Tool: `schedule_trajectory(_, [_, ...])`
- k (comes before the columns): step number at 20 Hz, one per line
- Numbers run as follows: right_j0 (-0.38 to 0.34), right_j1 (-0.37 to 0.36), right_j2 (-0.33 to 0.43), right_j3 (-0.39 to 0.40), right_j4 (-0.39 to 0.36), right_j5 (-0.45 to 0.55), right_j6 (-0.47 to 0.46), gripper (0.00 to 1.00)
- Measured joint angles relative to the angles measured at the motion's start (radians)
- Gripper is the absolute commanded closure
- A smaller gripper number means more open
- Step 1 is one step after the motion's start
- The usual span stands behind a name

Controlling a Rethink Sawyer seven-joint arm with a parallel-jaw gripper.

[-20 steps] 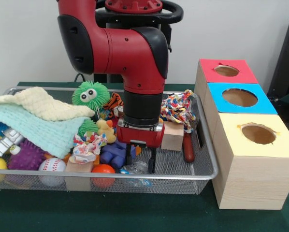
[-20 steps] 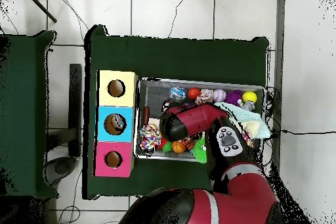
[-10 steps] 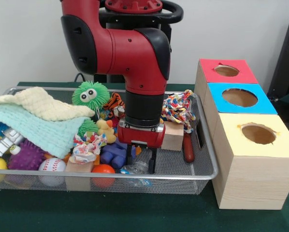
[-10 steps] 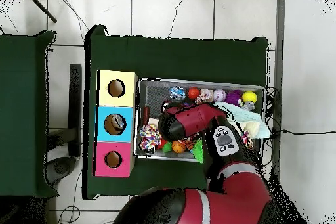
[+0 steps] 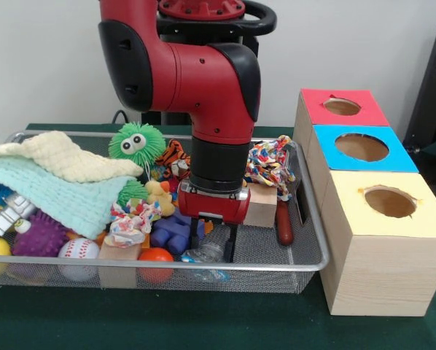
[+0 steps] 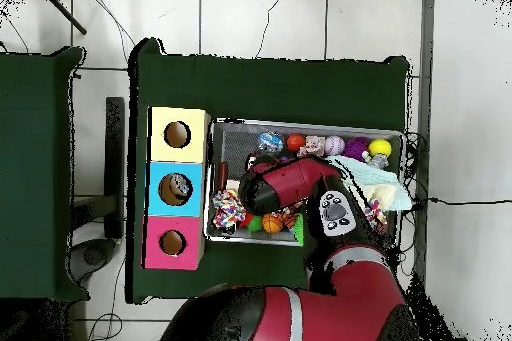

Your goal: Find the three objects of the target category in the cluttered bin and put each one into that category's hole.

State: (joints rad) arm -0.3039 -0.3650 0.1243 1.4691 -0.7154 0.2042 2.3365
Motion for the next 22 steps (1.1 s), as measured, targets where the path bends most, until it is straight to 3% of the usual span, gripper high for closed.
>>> schedule_trajectory(22, [0.020, 0.003, -0.022, -0.006, 0.000, -0.008, 0.000, 0.00])
